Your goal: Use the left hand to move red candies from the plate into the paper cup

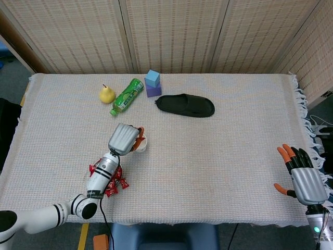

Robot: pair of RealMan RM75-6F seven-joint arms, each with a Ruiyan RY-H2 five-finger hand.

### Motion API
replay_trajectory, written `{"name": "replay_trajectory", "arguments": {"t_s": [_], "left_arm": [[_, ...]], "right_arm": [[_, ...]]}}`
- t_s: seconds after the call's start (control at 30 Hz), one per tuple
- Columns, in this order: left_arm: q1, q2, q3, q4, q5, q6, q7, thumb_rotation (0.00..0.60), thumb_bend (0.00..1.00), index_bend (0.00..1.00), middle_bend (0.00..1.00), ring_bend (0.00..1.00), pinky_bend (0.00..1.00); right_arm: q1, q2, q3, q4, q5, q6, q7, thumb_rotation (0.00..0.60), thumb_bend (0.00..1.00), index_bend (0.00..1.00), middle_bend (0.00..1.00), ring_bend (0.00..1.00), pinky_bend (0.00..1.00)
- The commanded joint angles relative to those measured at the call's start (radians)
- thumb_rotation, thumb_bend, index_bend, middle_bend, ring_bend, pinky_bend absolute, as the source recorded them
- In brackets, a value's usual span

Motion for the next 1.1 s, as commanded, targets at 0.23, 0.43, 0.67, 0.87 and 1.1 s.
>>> {"name": "replay_trajectory", "arguments": {"t_s": [0.23, 0.43, 0.67, 0.87, 1.1], "left_arm": [[-0.019, -0.012, 0.051, 0.059, -0.021, -0.039, 0.027, 0.6, 0.44, 0.49, 0.54, 0.56, 0.93], [-0.011, 0.019, 0.055, -0.009, -0.041, -0.031, 0.029, 0.6, 0.44, 0.3, 0.37, 0.41, 0.78], [0.016, 0.08, 0.073, -0.137, -0.026, 0.015, 0.022, 0.6, 0.43, 0.22, 0.27, 0.32, 0.53], [0.121, 0.199, 0.179, -0.375, 0.102, 0.142, 0.005, 0.6, 0.41, 0.18, 0.25, 0.32, 0.58], [0.315, 0.285, 0.404, -0.481, 0.312, 0.331, -0.069, 0.6, 0.4, 0.18, 0.25, 0.33, 0.64]], "right_arm": [[-0.005, 0.004, 0.0, -0.001, -0.005, 0.01, 0.01, 0.6, 0.04, 0.0, 0.0, 0.0, 0.0], [-0.004, 0.004, -0.004, -0.001, -0.013, 0.007, 0.009, 0.6, 0.04, 0.0, 0.0, 0.0, 0.0], [-0.009, 0.007, -0.01, -0.005, -0.029, 0.017, 0.012, 0.6, 0.04, 0.0, 0.0, 0.0, 0.0], [-0.019, 0.016, -0.021, -0.005, -0.063, 0.043, 0.035, 0.6, 0.04, 0.0, 0.0, 0.0, 0.0], [-0.029, 0.026, -0.038, 0.002, -0.113, 0.073, 0.067, 0.6, 0.04, 0.0, 0.0, 0.0, 0.0]]}}
